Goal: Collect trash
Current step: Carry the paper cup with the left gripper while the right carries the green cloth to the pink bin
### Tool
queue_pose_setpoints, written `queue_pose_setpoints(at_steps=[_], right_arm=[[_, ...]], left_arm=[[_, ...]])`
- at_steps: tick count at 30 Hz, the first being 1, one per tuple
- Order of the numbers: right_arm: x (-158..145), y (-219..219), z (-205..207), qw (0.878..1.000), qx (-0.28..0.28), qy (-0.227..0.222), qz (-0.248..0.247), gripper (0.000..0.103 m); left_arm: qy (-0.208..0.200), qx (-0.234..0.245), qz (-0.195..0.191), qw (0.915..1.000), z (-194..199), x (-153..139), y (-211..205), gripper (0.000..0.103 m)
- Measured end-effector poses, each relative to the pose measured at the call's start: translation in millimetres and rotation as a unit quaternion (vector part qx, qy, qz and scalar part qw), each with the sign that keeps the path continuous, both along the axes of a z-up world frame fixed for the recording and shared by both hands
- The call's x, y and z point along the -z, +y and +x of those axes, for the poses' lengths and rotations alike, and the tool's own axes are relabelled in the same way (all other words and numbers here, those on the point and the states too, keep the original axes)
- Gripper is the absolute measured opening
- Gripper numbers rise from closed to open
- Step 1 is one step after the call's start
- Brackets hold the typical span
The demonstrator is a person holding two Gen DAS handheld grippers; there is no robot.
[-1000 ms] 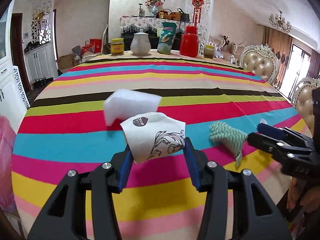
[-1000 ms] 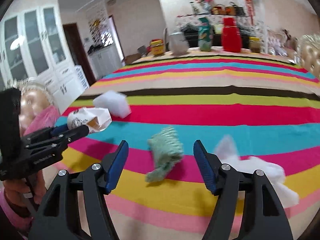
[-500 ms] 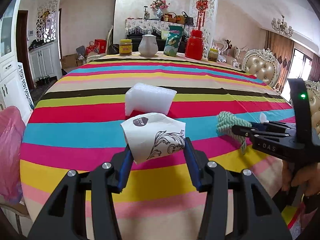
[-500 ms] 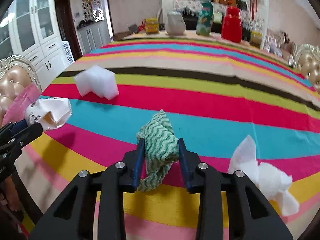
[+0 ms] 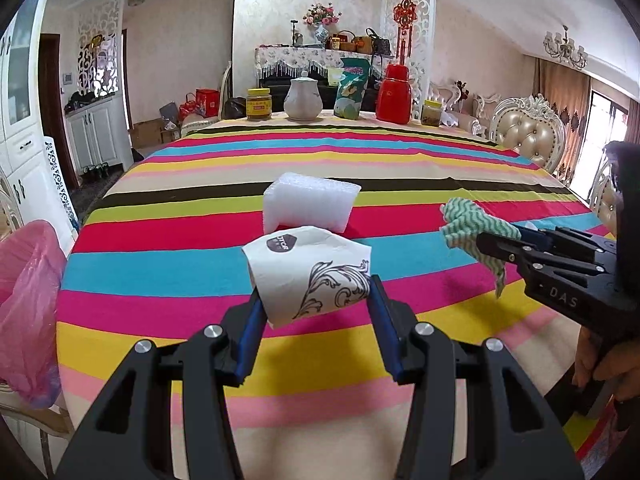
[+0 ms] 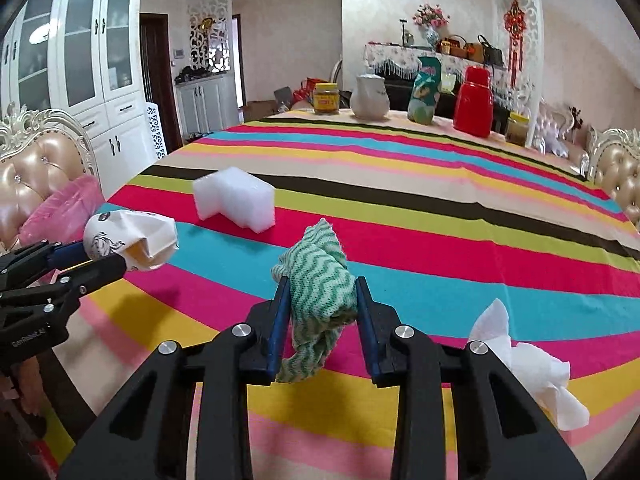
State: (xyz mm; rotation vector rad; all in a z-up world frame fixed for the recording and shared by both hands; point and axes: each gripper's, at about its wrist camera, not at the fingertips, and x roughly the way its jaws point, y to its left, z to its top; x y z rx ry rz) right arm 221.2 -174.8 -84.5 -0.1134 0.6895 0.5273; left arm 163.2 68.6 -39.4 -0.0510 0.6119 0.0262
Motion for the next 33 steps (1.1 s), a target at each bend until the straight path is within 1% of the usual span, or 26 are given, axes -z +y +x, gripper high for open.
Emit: queue_pose_setpoints(at_steps=[8, 12, 17, 26, 33], right_arm=[[-2.2, 0.2, -4.3, 1.000, 0.002, -0.001, 0.007, 0.032], [-3.3, 0.1, -5.7, 1.000, 0.002, -0.002, 0.012, 0.032], [-7.8, 3.0, -9.7, 1.000, -0.001, -0.012, 0.013, 0.032], [-12.8, 24.7, -20.2, 1.000, -0.024, -0.020, 0.004, 0.032], [-22.6, 53.5, -29.9, 0.998, -0.054, -0.026, 0.005, 0.032]], left_arm=[[-0.003, 0.000, 0.010, 0.9999, -4.7, -1.8, -1.2, 0.048], [-0.004, 0.001, 0.009, 0.9999, -4.7, -2.0, 1.0, 0.048], [-0.010, -0.002, 0.013, 0.9999, -9.4, -2.7, 5.7, 0.048], [-0.018, -0.019, 0.017, 0.9995, -22.5, -2.6, 22.4, 0.048], [-0.029, -0.042, 0.021, 0.9985, -39.2, -4.7, 42.9, 0.048]])
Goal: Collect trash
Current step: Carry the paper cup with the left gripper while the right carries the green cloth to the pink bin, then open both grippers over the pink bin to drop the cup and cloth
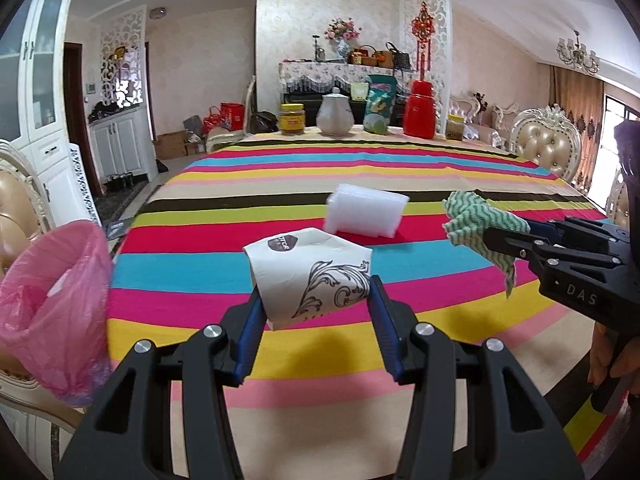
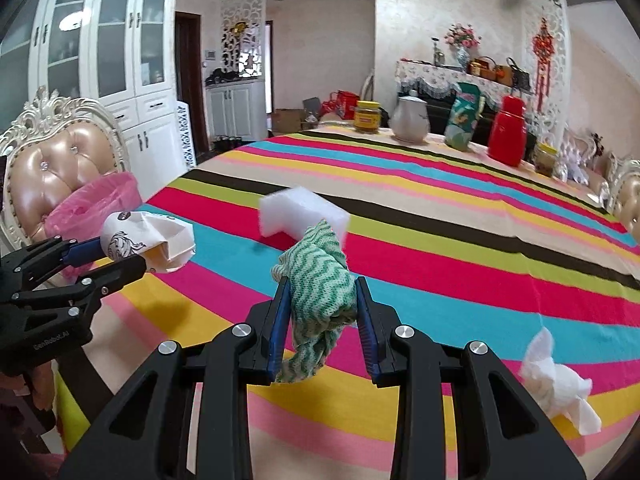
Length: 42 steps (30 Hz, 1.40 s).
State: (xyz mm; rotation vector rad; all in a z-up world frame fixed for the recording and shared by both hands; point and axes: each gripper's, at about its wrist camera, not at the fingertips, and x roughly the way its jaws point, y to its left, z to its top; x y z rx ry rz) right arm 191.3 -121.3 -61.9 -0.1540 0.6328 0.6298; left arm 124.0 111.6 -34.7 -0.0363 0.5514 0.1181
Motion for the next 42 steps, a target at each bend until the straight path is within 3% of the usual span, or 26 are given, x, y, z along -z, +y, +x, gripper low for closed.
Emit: queue_pose_setpoints(at_steps=[9, 22, 32, 42], right_arm=[[-6.4, 67.3, -14.4, 0.998, -0.066, -0.004, -0.008, 0.032], [-23.6, 184.2, -39.8, 0.987, -0.163, -0.013, 0.001, 0.032], [-39.0, 274.9, -35.0, 0.977, -0.212, 0.006, 0.030, 0.032], [-39.3, 350.9, -24.0, 0.968, -0.244, 0.035, 0.040, 0.032]], left_arm=[[-0.026, -0.061, -0.001, 0.9978, -33.8, -16.7, 56.1, 0.048], [-0.054, -0.168, -0.001, 0.9843, -93.7, -48.2, 165.6, 0.048], [-0.031, -0.217, 0.005, 0.9757, -98.6, -50.6, 243.6, 0.048], [0.009, -0.246, -0.003, 0.9693, -89.5, -24.1, 289.3, 0.048]])
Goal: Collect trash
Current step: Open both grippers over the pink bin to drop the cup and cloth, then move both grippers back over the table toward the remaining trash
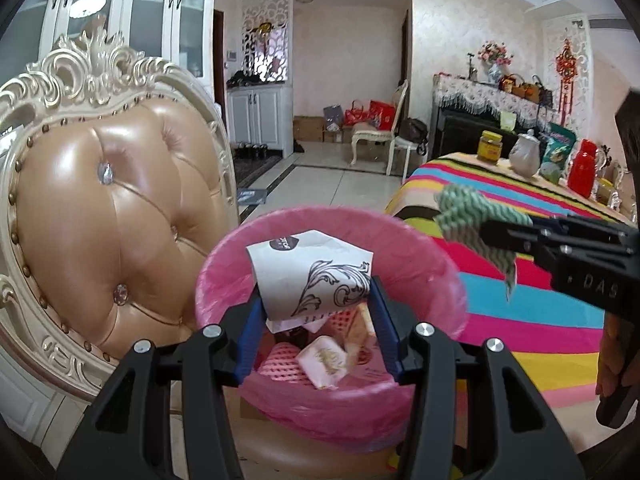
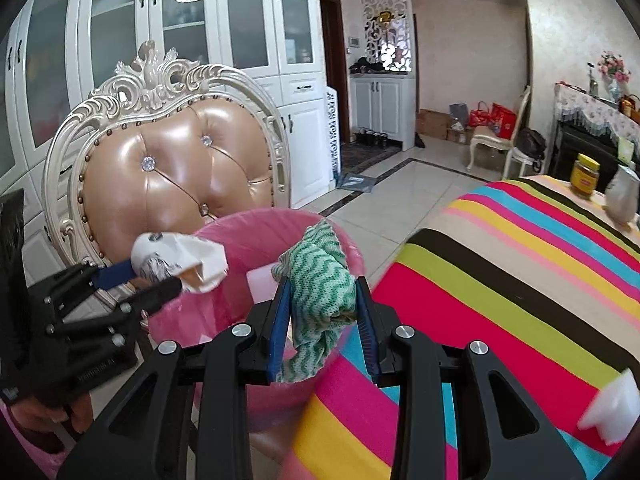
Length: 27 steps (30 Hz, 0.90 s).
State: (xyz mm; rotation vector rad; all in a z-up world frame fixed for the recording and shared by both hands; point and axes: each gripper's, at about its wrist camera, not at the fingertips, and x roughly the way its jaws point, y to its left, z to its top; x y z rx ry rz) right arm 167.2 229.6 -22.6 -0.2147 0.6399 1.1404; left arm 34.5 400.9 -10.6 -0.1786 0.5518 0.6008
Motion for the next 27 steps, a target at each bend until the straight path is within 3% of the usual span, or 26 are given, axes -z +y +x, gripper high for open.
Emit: queue_pose_setpoints(at_steps=[5, 7, 9, 12, 15, 19, 27], right_arm=[[5.3, 31.1, 3.9, 1.000, -0.012, 0.010, -0.001, 0.035], [6.0, 41.4, 4.1, 1.000, -0.022, 0.013, 0.006, 0.047], [5.6, 45.8, 3.7, 1.000, -0.020, 0.004, 0.019, 0.074], [3.9, 39.1, 2.5, 1.000, -0.007, -0.003, 0.021, 0.076], [2.3, 18.4, 4.4, 1.000, 0.008, -0.002, 0.018, 0.076], [-0.7, -24.3, 8.7, 0.999, 0.034, -0.004, 0.018, 0.076], [3.9, -143.4, 22.8, 0.991, 0.131, 0.016, 0.014, 0.080]], left_arm=[[0.009, -0.021, -0.011, 0.9997, 3.1, 11.8, 18.3, 0.050], [0.011, -0.035, -0.012, 0.9993, 2.7, 14.9, 23.4, 0.053], [0.009, -0.054, 0.000, 0.9985, -0.3, 14.8, 25.1, 0.075], [0.002, -0.094, 0.036, 0.9949, -11.2, 9.4, 21.2, 0.088], [-0.003, -0.114, 0.048, 0.9923, -22.2, 6.1, 16.0, 0.096], [-0.014, -0.120, 0.049, 0.9914, -31.3, 1.9, -0.2, 0.098], [-0.023, -0.013, 0.042, 0.9988, 5.8, -12.5, -78.4, 0.098]])
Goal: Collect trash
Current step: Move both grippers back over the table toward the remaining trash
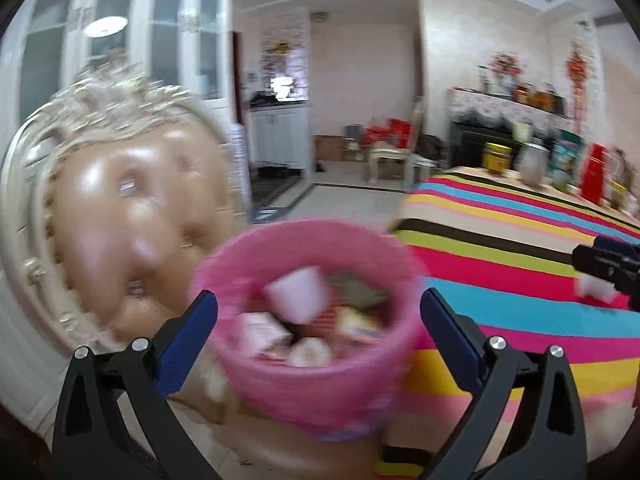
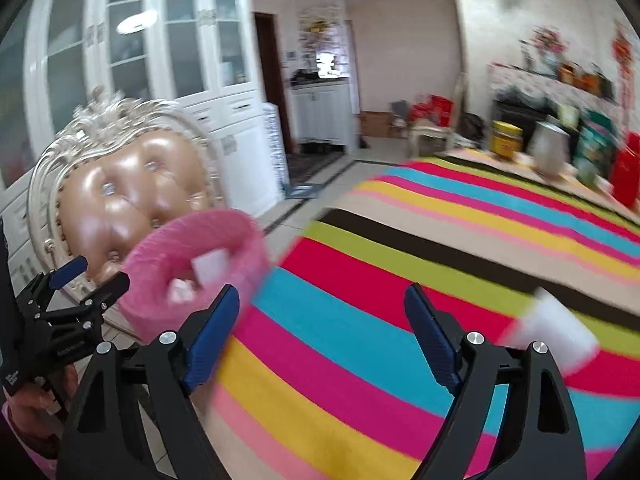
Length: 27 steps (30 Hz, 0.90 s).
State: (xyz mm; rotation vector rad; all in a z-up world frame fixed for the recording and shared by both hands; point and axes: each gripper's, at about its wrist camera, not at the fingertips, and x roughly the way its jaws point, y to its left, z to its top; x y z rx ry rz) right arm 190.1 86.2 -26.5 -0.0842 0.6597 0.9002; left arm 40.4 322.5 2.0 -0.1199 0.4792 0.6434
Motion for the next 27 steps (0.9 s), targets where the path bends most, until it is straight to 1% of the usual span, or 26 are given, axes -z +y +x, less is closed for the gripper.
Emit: queue_pose_setpoints(at_steps=[2, 5, 8, 11, 15, 17, 20, 24, 27], right_arm=[[5.3, -34.1, 6.6, 0.999, 0.034, 0.014, -0.002, 0.080], [15.4, -99.8, 14.4, 0.994, 0.100, 0.032, -0.003, 0.080], [24.8, -153.7, 14.7, 0.988, 0.151, 0.035, -0.015, 0.080], [34.2, -206.4, 13.1, 0.980, 0.194, 0.034, -0.033, 0.080], [41.9, -268.6, 16.8, 0.970, 0.234, 0.036, -0.056, 0.080], [44.9, -298.8, 20.9, 0.966, 0.249, 0.035, -0.066, 0.080], [49.8, -341.6, 33.1, 0.962, 0.260, 0.044, -0.070, 0.081], [64.8, -380.1, 55.5, 0.960, 0.259, 0.077, -0.072, 0.082], [72.2, -388.3, 67.4, 0.960, 0.255, 0.092, -0.073, 0.083]], left_arm=[[0.004, 0.053, -0.008, 0.9986, 21.6, -0.6, -29.2, 0.098], [0.014, 0.103, -0.022, 0.9944, 47.1, 2.2, -65.5, 0.098], [0.021, 0.152, -0.035, 0.9876, 73.8, 5.6, -107.4, 0.098], [0.034, 0.206, -0.039, 0.9772, 100.6, 10.2, -157.7, 0.098], [0.058, 0.259, -0.037, 0.9633, 127.6, 19.0, -212.9, 0.098], [0.066, 0.276, -0.036, 0.9583, 135.6, 22.9, -236.4, 0.098], [0.073, 0.285, -0.037, 0.9551, 138.7, 32.4, -258.0, 0.098], [0.088, 0.280, -0.038, 0.9553, 140.9, 41.9, -275.4, 0.098], [0.097, 0.270, -0.035, 0.9573, 140.5, 44.5, -278.1, 0.098]])
